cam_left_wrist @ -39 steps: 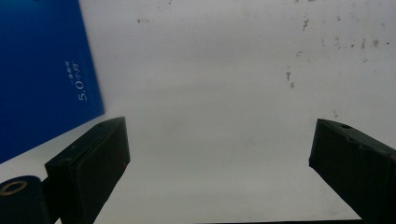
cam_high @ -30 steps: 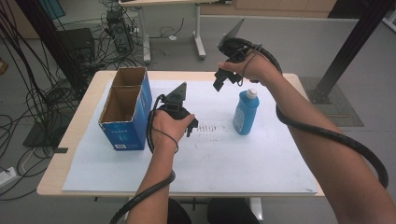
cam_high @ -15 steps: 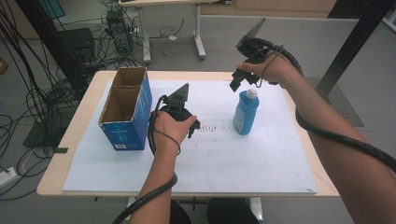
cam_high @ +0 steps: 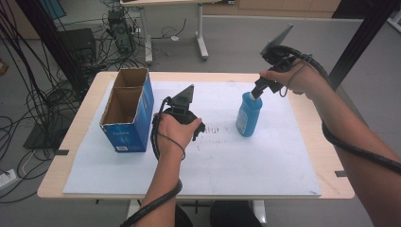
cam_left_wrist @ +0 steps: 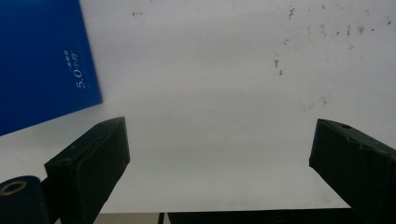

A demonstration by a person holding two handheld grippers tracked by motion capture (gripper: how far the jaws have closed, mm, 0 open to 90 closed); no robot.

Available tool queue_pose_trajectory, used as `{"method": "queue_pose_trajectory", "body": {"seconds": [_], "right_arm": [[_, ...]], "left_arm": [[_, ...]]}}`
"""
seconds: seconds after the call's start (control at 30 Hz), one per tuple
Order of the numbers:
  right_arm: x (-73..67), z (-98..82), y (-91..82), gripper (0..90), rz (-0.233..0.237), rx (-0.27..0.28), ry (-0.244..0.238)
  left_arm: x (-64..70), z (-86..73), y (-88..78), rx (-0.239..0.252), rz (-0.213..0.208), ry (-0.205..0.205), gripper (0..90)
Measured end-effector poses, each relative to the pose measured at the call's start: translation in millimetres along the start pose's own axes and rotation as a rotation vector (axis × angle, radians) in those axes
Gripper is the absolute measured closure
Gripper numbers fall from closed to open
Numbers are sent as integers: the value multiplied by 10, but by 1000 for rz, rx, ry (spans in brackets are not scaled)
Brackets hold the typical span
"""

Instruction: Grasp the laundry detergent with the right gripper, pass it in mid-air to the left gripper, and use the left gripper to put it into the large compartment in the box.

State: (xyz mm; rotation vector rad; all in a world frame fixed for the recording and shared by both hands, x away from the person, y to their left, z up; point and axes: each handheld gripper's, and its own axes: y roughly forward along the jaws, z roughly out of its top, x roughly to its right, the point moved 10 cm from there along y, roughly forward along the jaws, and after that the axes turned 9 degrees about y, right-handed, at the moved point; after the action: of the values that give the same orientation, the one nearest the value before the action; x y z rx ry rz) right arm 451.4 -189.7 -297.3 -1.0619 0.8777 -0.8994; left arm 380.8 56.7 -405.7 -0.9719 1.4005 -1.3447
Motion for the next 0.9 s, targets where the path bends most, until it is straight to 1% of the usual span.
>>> {"method": "queue_pose_trajectory", "body": {"seconds": [0.03,0.13,0.17,0.2,0.23,0.3,0.37,0.47,0.53,0.57,0.63,0.67,0.7,0.73,0.77,0.8,0.83,0.87,0.9], "right_arm": [[0,0,0,96,0,0,0],[30,-75,53,91,1,-3,0],[44,-126,98,88,-2,-9,8],[44,-126,98,88,-2,-9,8],[63,-164,151,76,4,-3,11],[70,-186,173,72,3,-6,14],[86,-231,247,66,7,2,16],[103,-249,293,57,5,13,18],[108,-254,353,43,14,43,32],[115,-258,377,37,18,52,27],[115,-261,431,38,24,75,35],[120,-261,460,38,22,88,32],[120,-261,460,38,22,88,32],[127,-260,492,38,21,103,30],[132,-264,560,39,22,131,36],[141,-269,599,38,16,143,38],[141,-269,599,38,16,143,38],[158,-272,674,37,5,180,33],[165,-271,712,36,1,202,32]], "left_arm": [[0,0,0,0,0,0,54],[6,-19,-4,2,2,1,54],[8,-31,-7,4,2,0,54],[8,-31,-7,4,2,0,54],[9,-37,-10,3,1,0,54],[13,-49,-15,6,2,1,54],[17,-60,-25,7,0,0,54],[18,-66,-22,10,2,-1,54],[23,-72,-12,11,1,-1,54],[24,-76,-6,8,1,1,54],[32,-80,7,3,-1,3,54],[39,-82,20,3,-3,2,54],[39,-82,20,3,-3,2,54],[43,-87,28,-2,-3,6,54],[52,-88,45,-3,-3,8,54],[52,-88,45,-3,-3,8,54],[58,-87,53,-3,-5,7,54],[63,-89,67,-7,-6,11,54],[64,-88,74,-7,-3,9,54]]}}
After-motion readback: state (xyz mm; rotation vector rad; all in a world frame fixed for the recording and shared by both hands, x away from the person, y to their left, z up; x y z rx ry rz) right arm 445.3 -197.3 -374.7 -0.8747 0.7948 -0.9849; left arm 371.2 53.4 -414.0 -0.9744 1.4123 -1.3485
